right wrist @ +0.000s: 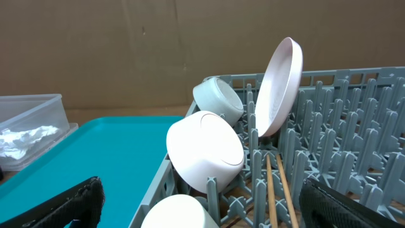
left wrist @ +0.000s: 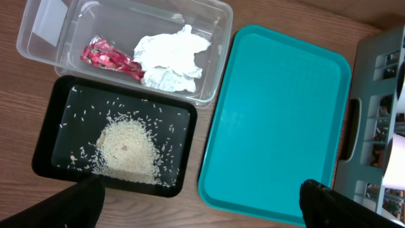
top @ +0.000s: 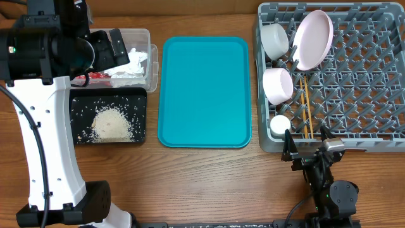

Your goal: Sort waste into correct bins and load items into the dishwasher

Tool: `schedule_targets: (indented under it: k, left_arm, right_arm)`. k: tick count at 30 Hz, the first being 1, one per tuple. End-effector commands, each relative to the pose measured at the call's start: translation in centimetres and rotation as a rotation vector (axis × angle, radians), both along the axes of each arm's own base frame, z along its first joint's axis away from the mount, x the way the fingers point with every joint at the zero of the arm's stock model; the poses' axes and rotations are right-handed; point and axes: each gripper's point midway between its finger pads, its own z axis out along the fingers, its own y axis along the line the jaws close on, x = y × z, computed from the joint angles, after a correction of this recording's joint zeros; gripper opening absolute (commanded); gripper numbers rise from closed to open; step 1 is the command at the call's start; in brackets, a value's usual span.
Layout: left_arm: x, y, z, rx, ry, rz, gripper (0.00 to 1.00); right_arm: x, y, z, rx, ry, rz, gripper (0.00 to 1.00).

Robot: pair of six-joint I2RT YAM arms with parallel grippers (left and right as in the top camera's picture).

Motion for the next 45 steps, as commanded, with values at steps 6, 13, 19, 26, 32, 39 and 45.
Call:
schedule_targets:
  k: [6,13,19,26,32,39,45]
  left_arm:
    - [0.1,0.2,0.0,0.015,-0.001,-0.011,1.0]
    - [0.1,0.2,0.0,0.015,-0.001,-0.011,1.0]
    - [0.1,0.2,0.0,0.015,-0.001,-0.011,1.0]
    - [0.2,0.8,0.1,0.045,-0.009,0.003,1.0]
    - [0.7,0.5,2.8,0.047,-0.143,-0.001,1.0]
    - [0.6,0.1,6.8,0.067,-0.477,-0.026,1.0]
    - [-2.7,-0.1,4.2,0.106,-0.611,-0.066,1.0]
  right_arm:
    - [0.0,0.0,-0.1,0.001,-0.005,0.002,1.0]
    - [0.0,0.0,-0.1,0.001,-0.005,0.002,1.0]
    - [0.0,0.0,-0.1,0.001,-0.005,0.002,1.0]
    - [0.0,0.0,-0.1,0.001,-0.005,0.002,1.0]
    - [0.0,0.0,-0.1,0.001,-0.005,0.002,1.0]
    - [0.0,0.0,-0.1,0.001,-0.005,0.002,1.0]
    - [0.0,0.0,-0.1,0.001,-0.005,0.002,1.0]
